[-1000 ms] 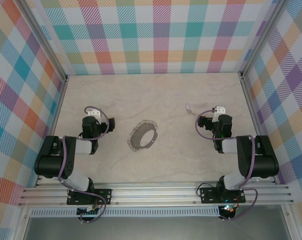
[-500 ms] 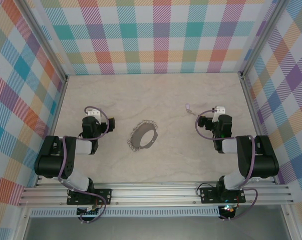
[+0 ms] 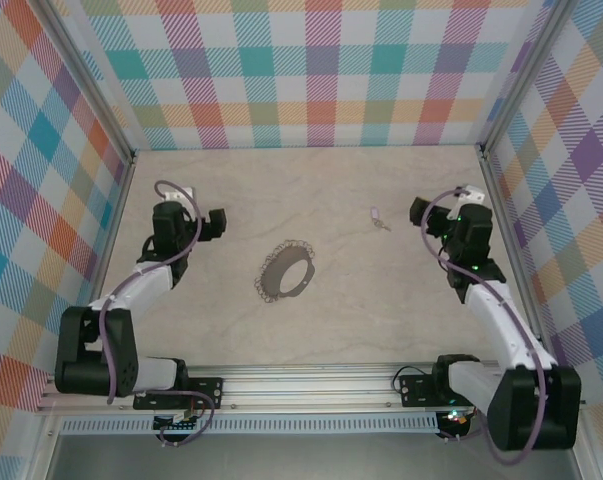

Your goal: Put the keys on the keyring

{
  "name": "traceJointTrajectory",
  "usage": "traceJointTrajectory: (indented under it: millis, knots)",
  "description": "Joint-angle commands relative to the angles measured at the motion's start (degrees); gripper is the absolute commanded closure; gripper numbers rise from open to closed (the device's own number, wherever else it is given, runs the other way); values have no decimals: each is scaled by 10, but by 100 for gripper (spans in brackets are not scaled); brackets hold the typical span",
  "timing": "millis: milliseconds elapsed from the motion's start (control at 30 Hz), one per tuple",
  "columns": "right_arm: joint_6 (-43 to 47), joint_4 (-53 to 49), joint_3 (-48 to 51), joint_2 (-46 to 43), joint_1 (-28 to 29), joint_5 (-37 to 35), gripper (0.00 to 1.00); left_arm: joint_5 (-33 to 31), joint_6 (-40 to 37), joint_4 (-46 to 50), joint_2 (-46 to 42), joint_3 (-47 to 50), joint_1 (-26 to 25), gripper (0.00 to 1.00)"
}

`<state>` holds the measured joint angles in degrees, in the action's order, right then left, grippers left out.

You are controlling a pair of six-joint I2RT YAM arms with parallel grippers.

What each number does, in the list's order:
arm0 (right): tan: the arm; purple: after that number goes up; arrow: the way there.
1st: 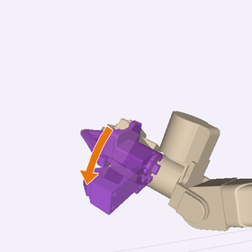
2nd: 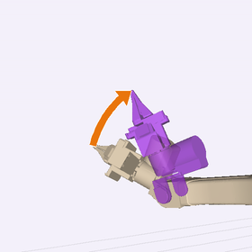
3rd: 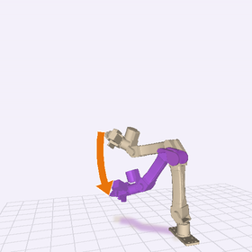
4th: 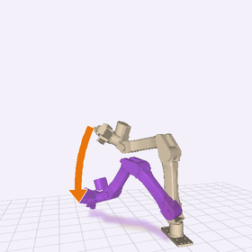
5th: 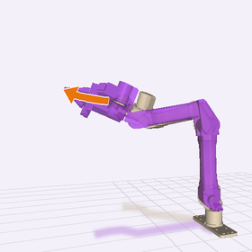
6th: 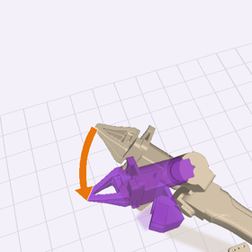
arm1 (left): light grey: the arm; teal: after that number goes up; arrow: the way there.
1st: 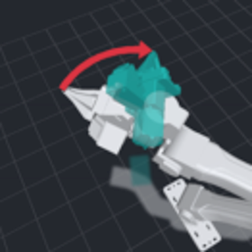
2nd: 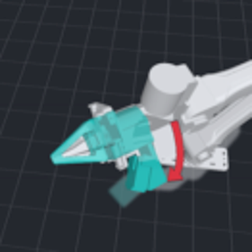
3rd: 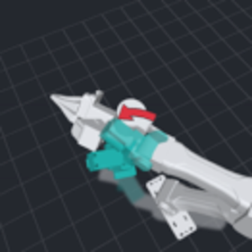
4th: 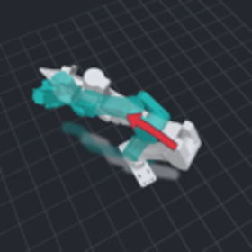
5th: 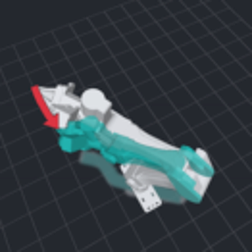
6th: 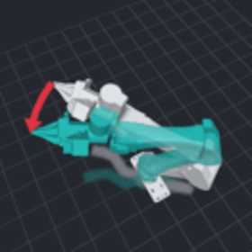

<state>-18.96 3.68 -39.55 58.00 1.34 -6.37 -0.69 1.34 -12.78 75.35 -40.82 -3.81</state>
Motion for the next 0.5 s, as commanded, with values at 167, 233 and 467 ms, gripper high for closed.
traceJointTrajectory:
  millis: [167, 233, 467]
  knots:
    - [-102, -271, -80, 4, -5, 138, 0, 0, 232, 320, -42, -98, -41, 0]
    - [-122, -285, -75, 32, -1, 164, 0, 51, 246, 351, -29, -110, -60, 0]
    - [-147, -342, -86, 120, 85, 127, 0, 23, 290, 414, 14, -151, -199, 0]
